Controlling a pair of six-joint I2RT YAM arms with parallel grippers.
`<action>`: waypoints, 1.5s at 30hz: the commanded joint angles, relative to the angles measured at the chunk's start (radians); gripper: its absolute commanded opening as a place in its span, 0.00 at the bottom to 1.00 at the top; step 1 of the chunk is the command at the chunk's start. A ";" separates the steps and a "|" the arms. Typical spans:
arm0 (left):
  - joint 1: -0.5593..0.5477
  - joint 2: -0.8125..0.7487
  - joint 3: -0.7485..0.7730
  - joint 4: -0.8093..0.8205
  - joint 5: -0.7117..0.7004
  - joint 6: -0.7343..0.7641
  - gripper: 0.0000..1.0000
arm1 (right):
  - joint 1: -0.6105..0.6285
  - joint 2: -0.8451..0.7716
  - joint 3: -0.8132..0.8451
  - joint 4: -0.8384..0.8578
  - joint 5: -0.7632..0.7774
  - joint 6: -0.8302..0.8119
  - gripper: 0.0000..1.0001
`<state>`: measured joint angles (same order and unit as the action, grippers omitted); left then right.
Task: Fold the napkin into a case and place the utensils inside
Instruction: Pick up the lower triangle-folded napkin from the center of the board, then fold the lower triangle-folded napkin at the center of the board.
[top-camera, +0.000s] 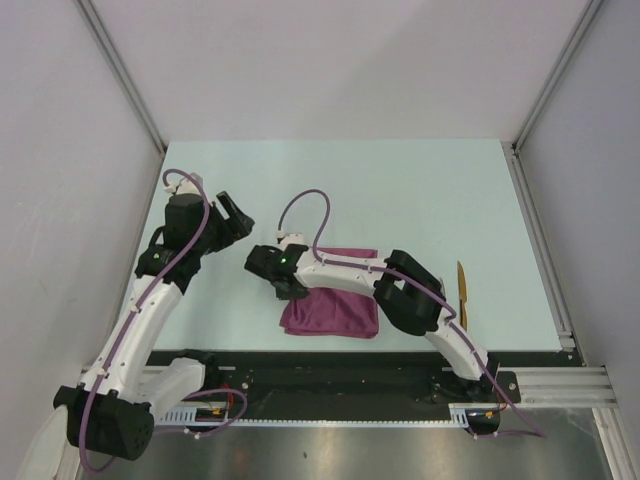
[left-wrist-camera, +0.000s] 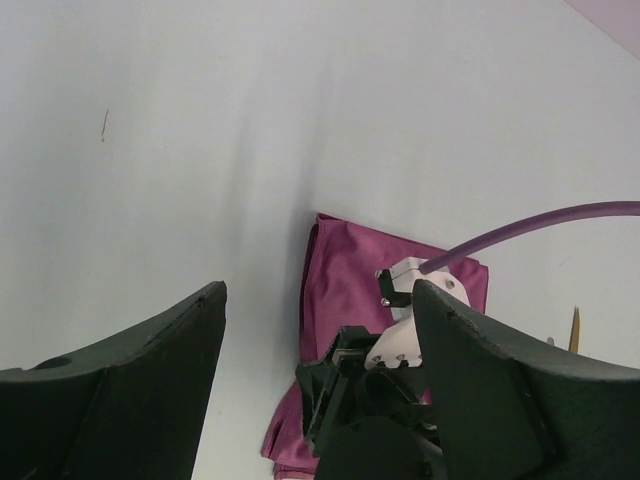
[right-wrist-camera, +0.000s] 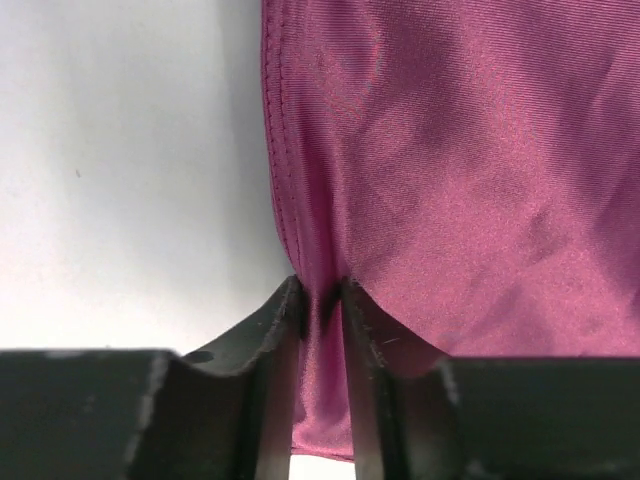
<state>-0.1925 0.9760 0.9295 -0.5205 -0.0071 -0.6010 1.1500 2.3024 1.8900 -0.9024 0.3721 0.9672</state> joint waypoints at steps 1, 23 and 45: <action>-0.001 -0.020 0.022 0.008 -0.013 0.010 0.79 | -0.013 0.019 -0.143 0.016 -0.087 0.012 0.24; 0.013 0.271 -0.084 0.200 0.461 0.063 0.84 | -0.210 -0.535 -0.808 0.891 -0.550 -0.119 0.00; -0.237 0.624 -0.011 0.347 0.404 -0.138 0.67 | -0.427 -0.739 -1.265 1.353 -0.855 -0.028 0.00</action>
<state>-0.3786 1.5581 0.8631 -0.2123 0.4248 -0.6918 0.7475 1.6112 0.6727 0.3386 -0.4110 0.9310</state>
